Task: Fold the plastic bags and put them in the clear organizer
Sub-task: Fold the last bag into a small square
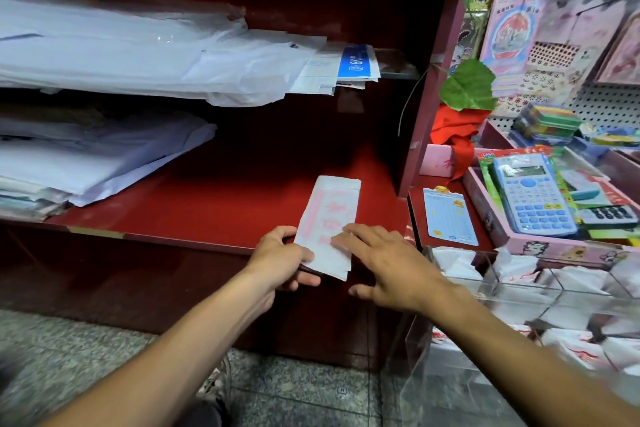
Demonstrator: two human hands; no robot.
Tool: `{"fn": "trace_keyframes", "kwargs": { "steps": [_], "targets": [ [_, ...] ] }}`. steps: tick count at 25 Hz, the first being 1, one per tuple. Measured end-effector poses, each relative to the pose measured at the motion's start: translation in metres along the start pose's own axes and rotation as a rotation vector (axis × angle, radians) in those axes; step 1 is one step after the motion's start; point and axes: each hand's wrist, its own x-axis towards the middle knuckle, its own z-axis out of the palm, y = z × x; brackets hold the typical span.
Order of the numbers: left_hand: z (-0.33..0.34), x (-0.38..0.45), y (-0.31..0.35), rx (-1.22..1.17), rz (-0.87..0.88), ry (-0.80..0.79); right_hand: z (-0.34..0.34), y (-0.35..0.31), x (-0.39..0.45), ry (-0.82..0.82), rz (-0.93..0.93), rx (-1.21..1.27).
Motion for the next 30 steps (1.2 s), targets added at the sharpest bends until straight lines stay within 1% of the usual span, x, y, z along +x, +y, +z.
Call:
{"fn": "trace_keyframes", "kwargs": {
  "steps": [2,3,4,5,6,7,8,9,10,11,12,14,16,21,23,26,30],
  "targets": [
    [-0.002,-0.001,0.000,0.020,0.016,-0.062,0.011,0.000,-0.005,0.131,-0.054,-0.072],
    [-0.006,0.000,0.000,0.101,0.082,-0.060,0.013,0.000,-0.005,0.196,-0.057,-0.044],
    [-0.011,0.002,0.000,0.261,0.213,-0.012,0.013,0.000,-0.005,0.242,-0.049,0.014],
    [-0.018,0.005,0.000,0.460,0.401,0.078,0.012,0.000,-0.004,0.265,-0.031,0.086],
    [-0.027,0.008,-0.001,0.636,0.593,0.135,0.012,0.001,-0.003,0.276,-0.010,0.150],
    [-0.034,0.009,-0.003,0.755,0.737,0.092,0.011,0.002,-0.002,0.270,0.014,0.207],
    [-0.038,0.012,-0.007,0.829,0.819,-0.015,0.012,0.003,-0.001,0.270,0.037,0.255],
    [-0.040,0.015,-0.012,0.886,0.842,-0.115,0.013,0.004,-0.001,0.271,0.058,0.302],
    [-0.041,0.017,-0.016,0.928,0.847,-0.167,0.012,0.004,-0.001,0.278,0.082,0.348],
    [-0.040,0.020,-0.020,0.938,0.851,-0.170,0.011,0.004,0.000,0.287,0.113,0.387],
    [-0.039,0.024,-0.024,0.904,0.868,-0.138,0.010,0.005,0.001,0.295,0.141,0.416],
    [-0.037,0.029,-0.026,0.756,0.884,-0.052,0.009,0.004,0.003,0.298,0.189,0.454],
    [-0.035,0.030,-0.025,0.670,0.887,-0.014,0.011,0.004,0.004,0.313,0.214,0.482],
    [-0.034,0.028,-0.023,0.619,0.884,0.025,0.015,0.006,0.009,0.307,0.302,0.579],
    [-0.033,0.028,-0.023,0.545,0.813,0.042,0.013,0.004,0.011,0.322,0.326,0.638],
    [-0.029,0.026,-0.019,0.369,0.676,0.049,0.010,0.001,0.016,0.350,0.405,0.721],
    [-0.020,0.027,-0.015,0.370,0.598,0.142,0.010,-0.003,0.026,0.410,0.502,0.725]
  ]
}}
